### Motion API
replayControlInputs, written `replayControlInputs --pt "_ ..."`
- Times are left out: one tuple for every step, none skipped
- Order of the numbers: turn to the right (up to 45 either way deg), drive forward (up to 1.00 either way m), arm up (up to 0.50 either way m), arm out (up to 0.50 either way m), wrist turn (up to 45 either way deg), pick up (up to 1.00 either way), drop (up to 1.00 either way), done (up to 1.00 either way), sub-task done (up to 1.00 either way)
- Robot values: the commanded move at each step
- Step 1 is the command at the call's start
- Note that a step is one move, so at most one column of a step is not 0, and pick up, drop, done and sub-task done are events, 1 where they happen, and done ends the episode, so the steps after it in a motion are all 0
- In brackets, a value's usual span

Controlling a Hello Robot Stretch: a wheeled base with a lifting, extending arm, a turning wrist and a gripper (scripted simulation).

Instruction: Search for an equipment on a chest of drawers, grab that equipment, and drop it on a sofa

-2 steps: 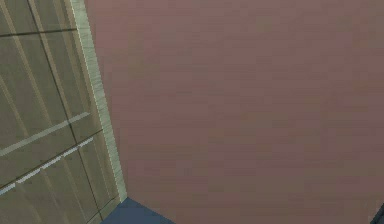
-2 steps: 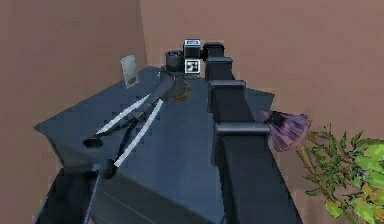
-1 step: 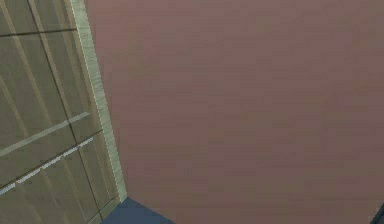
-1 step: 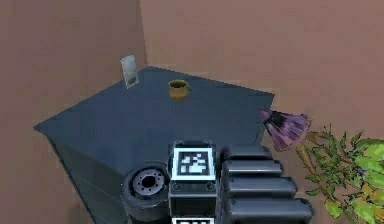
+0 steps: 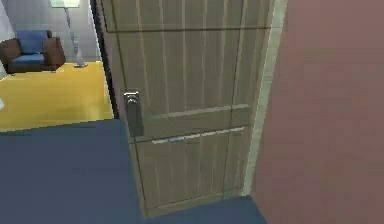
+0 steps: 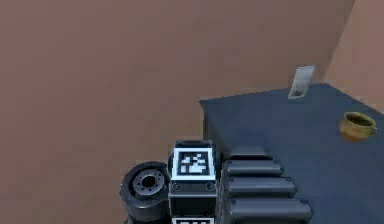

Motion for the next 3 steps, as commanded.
replayControlInputs --pt "-21.0 0.00 0.00 0.00 0.0 0.00 0.00 0.00 0.00" --pt "0.0 0.10 0.00 0.00 0.0 0.00 0.00 0.00 0.00" --pt "-42.0 0.00 0.00 0.00 0.0 0.00 0.00 0.00 0.00"
